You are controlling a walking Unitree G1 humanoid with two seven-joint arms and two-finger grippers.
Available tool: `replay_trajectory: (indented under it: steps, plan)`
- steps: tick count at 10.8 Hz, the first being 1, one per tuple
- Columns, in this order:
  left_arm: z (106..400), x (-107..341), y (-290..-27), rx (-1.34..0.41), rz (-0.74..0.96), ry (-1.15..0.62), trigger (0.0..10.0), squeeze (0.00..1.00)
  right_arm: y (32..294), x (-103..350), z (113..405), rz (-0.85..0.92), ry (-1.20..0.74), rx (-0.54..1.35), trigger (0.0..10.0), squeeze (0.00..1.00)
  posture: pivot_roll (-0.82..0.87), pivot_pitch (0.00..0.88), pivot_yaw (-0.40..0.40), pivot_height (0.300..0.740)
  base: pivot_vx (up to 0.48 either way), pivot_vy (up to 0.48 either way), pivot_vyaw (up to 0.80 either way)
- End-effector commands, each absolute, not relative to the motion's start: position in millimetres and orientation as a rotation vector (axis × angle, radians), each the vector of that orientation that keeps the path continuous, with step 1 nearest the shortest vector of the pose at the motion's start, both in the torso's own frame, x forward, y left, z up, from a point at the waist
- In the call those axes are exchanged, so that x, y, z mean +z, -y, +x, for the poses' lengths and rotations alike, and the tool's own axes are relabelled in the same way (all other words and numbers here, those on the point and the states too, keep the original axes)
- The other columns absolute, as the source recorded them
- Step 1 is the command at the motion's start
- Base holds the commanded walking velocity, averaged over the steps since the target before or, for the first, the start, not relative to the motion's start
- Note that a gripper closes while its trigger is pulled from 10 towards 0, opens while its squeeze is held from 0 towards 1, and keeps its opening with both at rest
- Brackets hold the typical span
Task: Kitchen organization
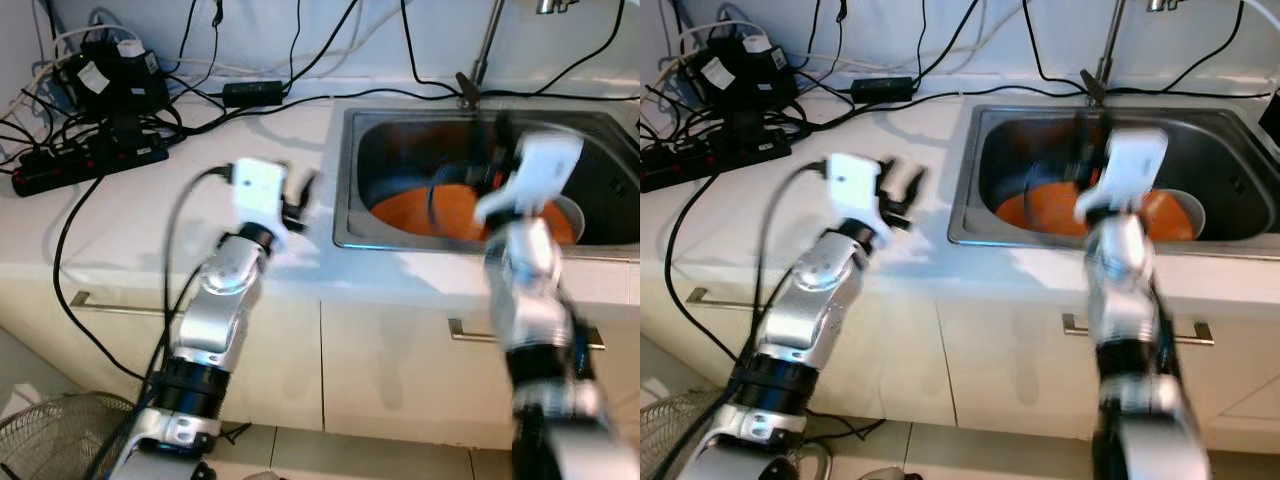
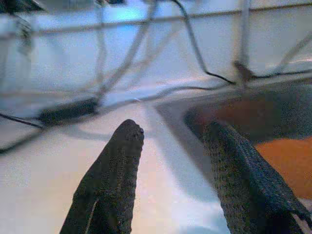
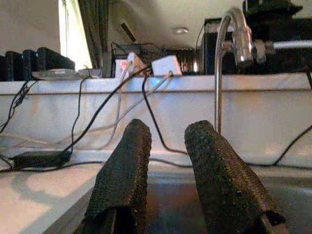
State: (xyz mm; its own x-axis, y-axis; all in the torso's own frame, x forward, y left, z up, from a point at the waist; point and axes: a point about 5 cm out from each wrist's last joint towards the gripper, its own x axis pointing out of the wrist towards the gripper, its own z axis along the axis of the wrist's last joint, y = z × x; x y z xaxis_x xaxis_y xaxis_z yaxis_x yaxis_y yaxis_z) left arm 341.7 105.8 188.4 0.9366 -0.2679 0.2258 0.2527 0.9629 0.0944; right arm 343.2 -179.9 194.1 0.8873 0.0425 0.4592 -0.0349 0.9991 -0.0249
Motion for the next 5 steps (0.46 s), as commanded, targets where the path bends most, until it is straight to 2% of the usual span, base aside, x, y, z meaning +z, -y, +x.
replay_trajectory:
  steps: [1, 4, 5]
  plan:
    - [343.5, 194.0, -110.8, -0.218, 0.079, 0.284, 10.0, 0.00, 177.8, 197.9, 340.7, -0.018, 0.486, 0.034, 10.0, 0.00, 0.01, 0.000, 0.057, 0.740, 0.000, 0.000, 0.00]
    - [338.8, 187.9, -119.6, -0.130, 0.092, 0.336, 10.0, 0.00, 174.4, 168.9, 320.3, -0.007, 0.395, -0.012, 10.0, 0.00, 0.01, 0.000, 0.065, 0.740, 0.000, 0.000, 0.00]
    - [337.4, 181.7, -119.4, -0.121, 0.092, 0.332, 10.0, 0.00, 172.3, 163.6, 318.4, -0.001, 0.370, -0.031, 10.0, 0.00, 0.01, 0.000, 0.067, 0.740, 0.000, -0.292, 0.00]
